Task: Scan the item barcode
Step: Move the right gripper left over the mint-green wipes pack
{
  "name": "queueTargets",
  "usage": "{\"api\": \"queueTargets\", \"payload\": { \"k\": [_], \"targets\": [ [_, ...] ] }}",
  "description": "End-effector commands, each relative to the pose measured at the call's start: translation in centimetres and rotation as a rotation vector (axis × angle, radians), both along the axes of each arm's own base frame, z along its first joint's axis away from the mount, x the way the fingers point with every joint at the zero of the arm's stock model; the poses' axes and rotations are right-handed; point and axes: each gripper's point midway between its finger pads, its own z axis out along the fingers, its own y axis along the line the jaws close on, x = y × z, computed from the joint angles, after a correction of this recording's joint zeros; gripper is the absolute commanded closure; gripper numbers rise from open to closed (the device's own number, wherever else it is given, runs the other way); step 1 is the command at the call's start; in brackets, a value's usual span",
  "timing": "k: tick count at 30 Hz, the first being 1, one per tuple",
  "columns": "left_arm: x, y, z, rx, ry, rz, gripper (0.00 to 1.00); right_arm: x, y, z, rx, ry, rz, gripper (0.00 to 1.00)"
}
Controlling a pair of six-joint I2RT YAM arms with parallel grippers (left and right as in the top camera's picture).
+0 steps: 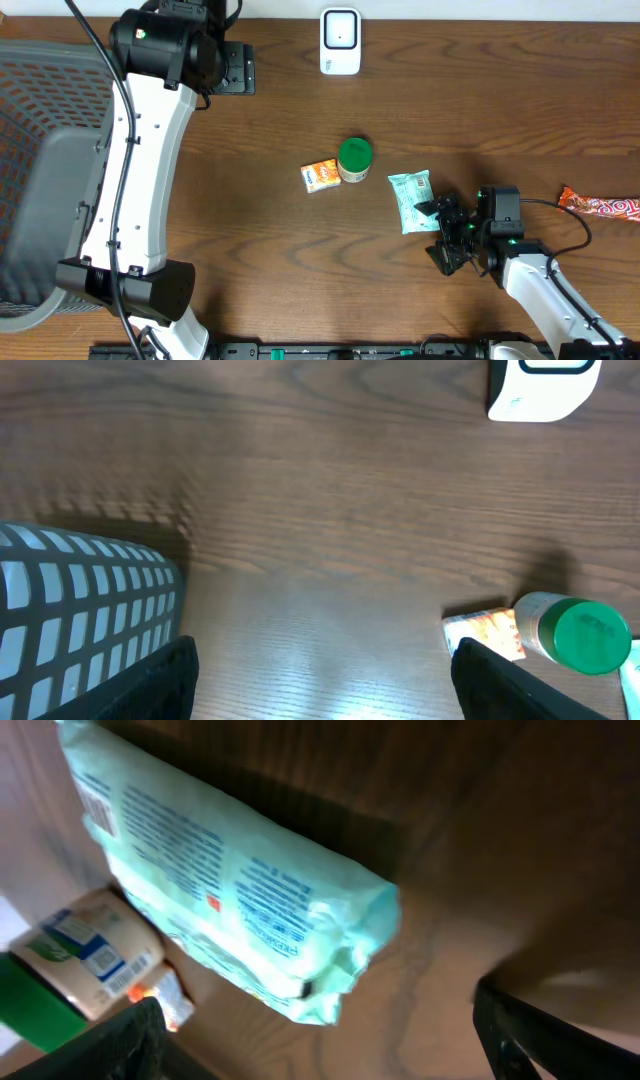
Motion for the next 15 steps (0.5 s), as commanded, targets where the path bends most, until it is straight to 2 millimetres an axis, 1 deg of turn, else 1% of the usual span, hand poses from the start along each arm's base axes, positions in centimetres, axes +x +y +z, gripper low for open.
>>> {"api": "queueTargets", "payload": {
  "k": [1, 4, 7, 9, 11, 15],
  "targets": [
    [-0.1, 0.3, -0.4, 0.005, 0.014, 0.012, 0.19, -4.3, -3.9, -6.1, -0.235, 0.175, -0.073, 0.02],
    [-0.1, 0.3, -0.4, 0.005, 0.016, 0.012, 0.19, -4.1, -3.9, -6.9, -0.238, 0.18, -0.062, 0.02],
    [-0.1, 0.3, -0.4, 0.006, 0.017, 0.012, 0.19, -4.3, -3.7, -8.0, -0.23, 0.208, -0.056, 0.04],
    [-0.1, 0.3, -0.4, 0.006, 0.017, 0.012, 0.18, -4.3, -3.6, -8.5, -0.22, 0.216, -0.053, 0.08],
    [-0.1, 0.3, -0.4, 0.005, 0.017, 0.012, 0.19, -4.5, -3.7, -8.8, -0.229, 0.225, -0.049, 0.26],
    [-0.4, 0.4, -0.6, 0.008, 0.03, 0.012, 0.18, -4.8, -4.5, -9.4, -0.271, 0.235, -0.035, 0.8]
  ]
}}
